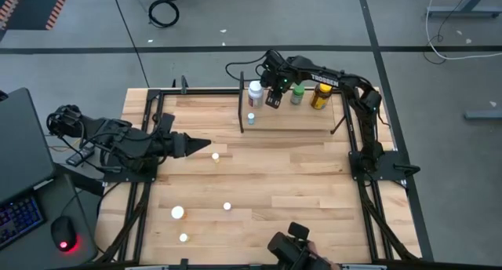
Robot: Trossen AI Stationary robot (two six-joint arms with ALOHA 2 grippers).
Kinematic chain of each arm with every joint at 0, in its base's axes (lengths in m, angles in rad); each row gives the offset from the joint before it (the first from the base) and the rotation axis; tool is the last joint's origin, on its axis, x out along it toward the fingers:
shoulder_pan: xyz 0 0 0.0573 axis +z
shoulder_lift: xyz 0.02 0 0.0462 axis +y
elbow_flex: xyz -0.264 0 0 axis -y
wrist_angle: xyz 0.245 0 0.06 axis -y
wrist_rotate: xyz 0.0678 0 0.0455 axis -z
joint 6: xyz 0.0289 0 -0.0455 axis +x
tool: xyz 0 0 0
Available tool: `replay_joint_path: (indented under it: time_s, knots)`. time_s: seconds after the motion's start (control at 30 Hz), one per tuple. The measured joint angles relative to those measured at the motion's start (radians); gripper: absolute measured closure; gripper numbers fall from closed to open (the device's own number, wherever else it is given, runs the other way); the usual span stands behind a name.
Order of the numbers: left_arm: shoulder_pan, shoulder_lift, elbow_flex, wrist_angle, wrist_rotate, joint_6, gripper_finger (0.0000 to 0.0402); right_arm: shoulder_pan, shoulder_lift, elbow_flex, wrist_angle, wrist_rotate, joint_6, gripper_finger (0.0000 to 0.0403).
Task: Pick and place medicine bottles onto shelf by color
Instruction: Put the small white bottle pill bottle on the shelf
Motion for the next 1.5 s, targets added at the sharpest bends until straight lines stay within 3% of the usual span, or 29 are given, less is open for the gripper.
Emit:
replay_joint_path:
  time_s: [0.73, 1.5]
  knots:
    - [0.055, 0.022, -0.001, 0.001, -0.008, -0.026, 0.0095, -0.046, 0.032, 0.023, -0.135, -0.062, -0.044, 0.0241]
    - [0.067, 0.078, 0.0, 0.003, -0.002, -0.042, 0.0095, -0.046, 0.032, 0.016, -0.076, -0.082, 0.036, 0.024]
